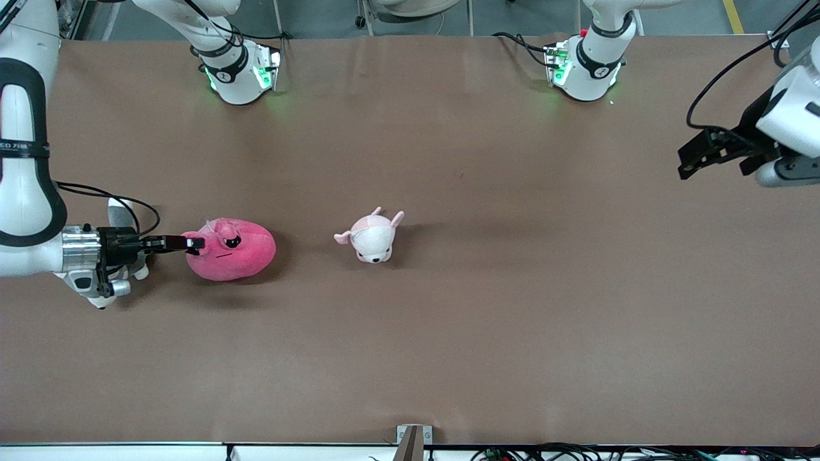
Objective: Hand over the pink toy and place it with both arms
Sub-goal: 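Carry the pink toy beside the grey cat while the left gripper retracts, then lower the pink toy onto the table and open the right gripper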
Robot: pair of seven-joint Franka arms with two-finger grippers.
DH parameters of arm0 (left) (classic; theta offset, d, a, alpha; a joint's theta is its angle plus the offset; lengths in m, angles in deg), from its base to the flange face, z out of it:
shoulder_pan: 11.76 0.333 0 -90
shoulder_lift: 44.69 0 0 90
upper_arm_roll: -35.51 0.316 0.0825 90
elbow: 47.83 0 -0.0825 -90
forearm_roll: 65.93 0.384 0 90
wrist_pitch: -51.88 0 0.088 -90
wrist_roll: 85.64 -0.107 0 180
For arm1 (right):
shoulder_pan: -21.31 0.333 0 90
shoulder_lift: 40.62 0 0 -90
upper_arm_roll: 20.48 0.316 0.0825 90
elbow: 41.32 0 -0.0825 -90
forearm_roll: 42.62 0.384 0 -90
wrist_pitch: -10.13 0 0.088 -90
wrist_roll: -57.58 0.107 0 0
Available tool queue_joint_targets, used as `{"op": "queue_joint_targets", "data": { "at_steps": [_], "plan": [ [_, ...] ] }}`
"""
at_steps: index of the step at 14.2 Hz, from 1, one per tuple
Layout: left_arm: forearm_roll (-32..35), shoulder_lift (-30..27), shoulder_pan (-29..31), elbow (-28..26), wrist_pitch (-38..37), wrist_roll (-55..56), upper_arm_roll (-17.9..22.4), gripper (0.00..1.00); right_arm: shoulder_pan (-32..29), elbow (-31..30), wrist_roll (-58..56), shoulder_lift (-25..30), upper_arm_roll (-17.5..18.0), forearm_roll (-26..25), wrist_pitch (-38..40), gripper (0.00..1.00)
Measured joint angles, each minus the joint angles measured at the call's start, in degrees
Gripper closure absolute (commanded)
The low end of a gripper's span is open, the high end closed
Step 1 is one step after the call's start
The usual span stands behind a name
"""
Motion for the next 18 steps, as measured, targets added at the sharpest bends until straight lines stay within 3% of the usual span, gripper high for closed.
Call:
{"op": "queue_joint_targets", "data": {
  "at_steps": [3, 8, 9, 10, 11, 12, 16, 18],
  "plan": [
    [-1.00, -4.29, 0.08, -4.99, 0.10, 0.25, 0.43, 0.00, -0.01, 0.01, -1.43, -1.75, 0.01, 0.45, -0.10, 1.00],
    [-1.00, -5.25, 0.58, -6.67, 0.03, 0.28, 0.72, 0.00, -0.16, 0.04, -2.18, -2.99, 0.00, 0.75, -0.51, 0.95],
    [-1.01, -5.25, 0.62, -6.67, 0.03, 0.28, 0.73, 0.00, -0.16, 0.05, -2.22, -3.18, 0.01, 0.77, -1.01, 0.83],
    [-1.01, -5.26, 0.68, -6.71, 0.03, 0.28, 0.74, 0.00, -0.17, 0.05, -2.30, -3.35, 0.00, 0.77, -1.38, 0.59],
    [-1.01, -5.26, 0.74, -6.79, 0.03, 0.28, 0.75, 0.00, -0.18, 0.05, -2.43, -3.48, 0.00, 0.77, -1.66, 0.15],
    [-1.01, -5.26, 0.77, -6.96, 0.03, 0.28, 0.76, 0.00, -0.20, 0.06, -2.46, -3.50, 0.00, 0.77, -1.90, 0.00],
    [-1.01, -5.21, 0.72, -7.36, 0.03, 0.26, 0.44, 0.00, -0.42, 3.22, -2.55, -3.31, -0.14, -0.37, -2.14, 0.00],
    [-1.01, -5.23, 0.65, -7.33, 0.03, 0.38, 0.29, 0.00, -0.56, 7.71, -0.62, -2.19, -0.15, -4.37, -0.87, 0.00]
  ]
}}
